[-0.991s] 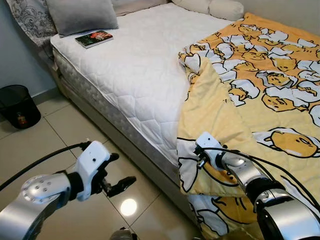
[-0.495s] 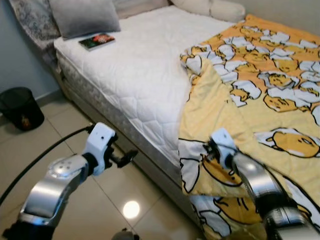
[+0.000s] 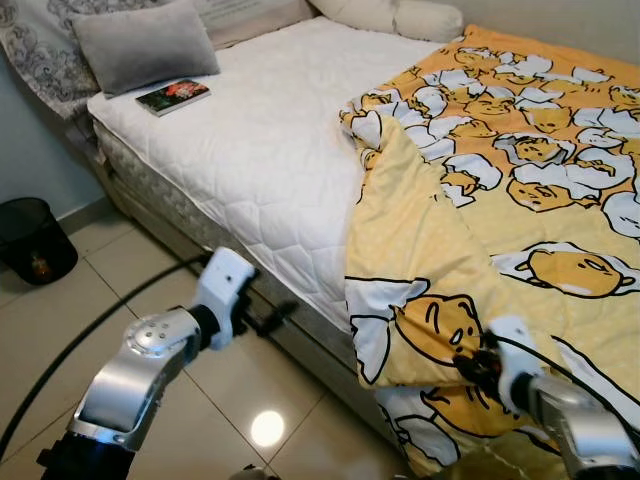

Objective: Clean up the room

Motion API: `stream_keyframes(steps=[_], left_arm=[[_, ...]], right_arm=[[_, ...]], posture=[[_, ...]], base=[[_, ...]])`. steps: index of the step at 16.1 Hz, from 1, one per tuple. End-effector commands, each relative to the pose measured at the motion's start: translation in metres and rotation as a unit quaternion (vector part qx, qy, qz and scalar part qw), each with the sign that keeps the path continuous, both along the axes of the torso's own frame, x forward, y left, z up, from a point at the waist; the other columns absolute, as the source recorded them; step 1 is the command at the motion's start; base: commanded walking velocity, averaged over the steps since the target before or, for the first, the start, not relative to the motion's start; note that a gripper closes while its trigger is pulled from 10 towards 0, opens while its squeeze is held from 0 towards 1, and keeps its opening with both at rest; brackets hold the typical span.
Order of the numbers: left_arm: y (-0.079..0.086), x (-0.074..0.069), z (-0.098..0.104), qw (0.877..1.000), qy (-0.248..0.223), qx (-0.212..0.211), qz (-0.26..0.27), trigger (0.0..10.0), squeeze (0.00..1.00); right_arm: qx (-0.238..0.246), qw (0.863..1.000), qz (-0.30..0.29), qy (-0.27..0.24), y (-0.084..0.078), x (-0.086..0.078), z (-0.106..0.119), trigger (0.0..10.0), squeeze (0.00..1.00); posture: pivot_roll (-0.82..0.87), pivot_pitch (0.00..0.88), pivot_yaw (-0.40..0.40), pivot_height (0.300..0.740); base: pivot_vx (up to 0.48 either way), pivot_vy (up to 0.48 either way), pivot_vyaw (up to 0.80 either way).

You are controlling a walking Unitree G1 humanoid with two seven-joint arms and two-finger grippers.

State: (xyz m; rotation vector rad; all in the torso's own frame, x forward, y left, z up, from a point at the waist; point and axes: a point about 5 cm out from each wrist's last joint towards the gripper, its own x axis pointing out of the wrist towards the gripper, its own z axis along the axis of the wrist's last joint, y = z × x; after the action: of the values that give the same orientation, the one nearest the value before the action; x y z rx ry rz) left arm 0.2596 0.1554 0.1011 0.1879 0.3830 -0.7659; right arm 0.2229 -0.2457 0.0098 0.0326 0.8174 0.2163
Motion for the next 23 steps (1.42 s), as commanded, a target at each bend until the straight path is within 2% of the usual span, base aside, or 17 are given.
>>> stream_keyframes(steps=[1,2,3,4,5,7,8,9,10,11,12,14,16,18,21,22,23], left_arm=[[-0.003,-0.004,0.000,0.999,0.003,0.000,-0.035,10.0,1.00],[-0.004,-0.008,0.000,0.999,0.009,-0.001,-0.051,10.0,1.00],[-0.005,-0.011,-0.001,0.998,0.015,-0.001,-0.064,10.0,0.87],[-0.005,-0.017,-0.004,0.996,0.029,0.002,-0.083,10.0,0.09],[-0.003,-0.021,-0.006,0.996,0.035,0.005,-0.088,10.0,0.00],[0.001,-0.026,-0.010,0.995,0.046,0.008,-0.093,10.0,0.00],[0.001,-0.027,-0.011,0.994,0.049,0.008,-0.097,10.0,0.00],[0.000,-0.029,-0.011,0.993,0.054,0.007,-0.102,10.0,0.00],[-0.001,-0.030,-0.012,0.993,0.056,0.007,-0.107,10.0,0.00],[-0.001,-0.030,-0.012,0.993,0.057,0.007,-0.107,10.0,0.00],[-0.002,-0.031,-0.013,0.992,0.059,0.006,-0.111,10.0,0.00],[-0.003,-0.031,-0.013,0.992,0.058,0.005,-0.112,10.0,0.00],[-0.005,-0.029,-0.014,0.992,0.057,0.004,-0.114,10.0,0.00],[-0.006,-0.029,-0.014,0.992,0.058,0.003,-0.115,10.0,0.00],[-0.005,-0.029,-0.015,0.991,0.060,0.006,-0.117,10.0,0.00],[-0.005,-0.029,-0.015,0.991,0.060,0.006,-0.117,10.0,0.00],[-0.005,-0.029,-0.015,0.991,0.061,0.006,-0.116,10.0,0.00]], right_arm=[[0.017,0.999,-0.031,0.008,-0.003,-0.002,0.003,10.0,1.00],[0.034,0.998,-0.050,0.019,-0.003,-0.004,0.001,10.0,1.00],[0.044,0.997,-0.062,0.029,-0.003,-0.006,0.000,10.0,1.00],[0.066,0.992,-0.098,0.052,-0.004,-0.010,-0.005,10.0,1.00],[0.078,0.987,-0.127,0.066,-0.006,-0.014,-0.007,10.0,1.00],[0.093,0.979,-0.161,0.084,-0.013,-0.021,-0.004,10.0,0.98],[0.103,0.977,-0.167,0.087,-0.014,-0.023,-0.002,10.0,0.92],[0.092,0.978,-0.165,0.094,-0.017,-0.025,-0.001,10.0,0.49],[0.090,0.977,-0.167,0.097,-0.020,-0.027,-0.001,10.0,0.36],[0.092,0.976,-0.172,0.098,-0.022,-0.029,0.000,10.0,0.34],[0.091,0.975,-0.178,0.100,-0.026,-0.033,0.002,10.0,0.00],[0.138,0.968,-0.201,0.061,-0.027,-0.029,0.011,10.0,0.00],[0.223,0.948,-0.229,0.010,-0.020,-0.016,0.020,10.0,0.00],[0.246,0.939,-0.239,0.003,-0.018,-0.015,0.019,10.0,0.00],[0.241,0.943,-0.227,0.026,-0.009,-0.018,0.007,10.0,0.00],[0.244,0.943,-0.225,0.026,-0.008,-0.018,0.006,4.9,0.00],[0.252,0.942,-0.222,0.025,-0.005,-0.017,0.007,0.4,0.00]], posture=[[-0.04,0.000,0.049,0.740],[-0.04,0.000,0.048,0.740],[-0.03,0.000,0.047,0.740],[-0.03,0.000,0.043,0.740],[-0.03,0.000,0.039,0.740],[-0.03,0.000,0.036,0.740],[-0.03,0.000,0.034,0.740],[-0.03,0.000,0.034,0.740],[-0.03,0.000,0.034,0.740],[-0.04,0.000,0.032,0.740],[-0.04,0.000,0.031,0.740],[-0.05,0.000,0.039,0.740],[-0.06,0.000,0.041,0.740],[-0.06,0.000,0.044,0.740],[-0.06,0.000,0.045,0.740],[-0.06,0.000,0.045,0.740],[-0.06,0.000,0.044,0.740]], base=[[0.000,0.000,0.00],[0.000,0.000,0.00],[0.000,0.000,0.00],[0.000,0.000,0.00],[0.000,0.000,0.00],[0.000,0.000,0.00],[0.000,0.000,0.00],[0.000,0.000,0.00],[0.000,0.000,0.00],[0.000,0.000,0.00],[0.000,0.000,0.00],[0.000,0.000,0.00],[0.000,0.000,0.00],[0.000,0.000,0.00],[0.000,0.000,0.00],[0.000,0.000,0.00],[0.000,0.000,0.00]])
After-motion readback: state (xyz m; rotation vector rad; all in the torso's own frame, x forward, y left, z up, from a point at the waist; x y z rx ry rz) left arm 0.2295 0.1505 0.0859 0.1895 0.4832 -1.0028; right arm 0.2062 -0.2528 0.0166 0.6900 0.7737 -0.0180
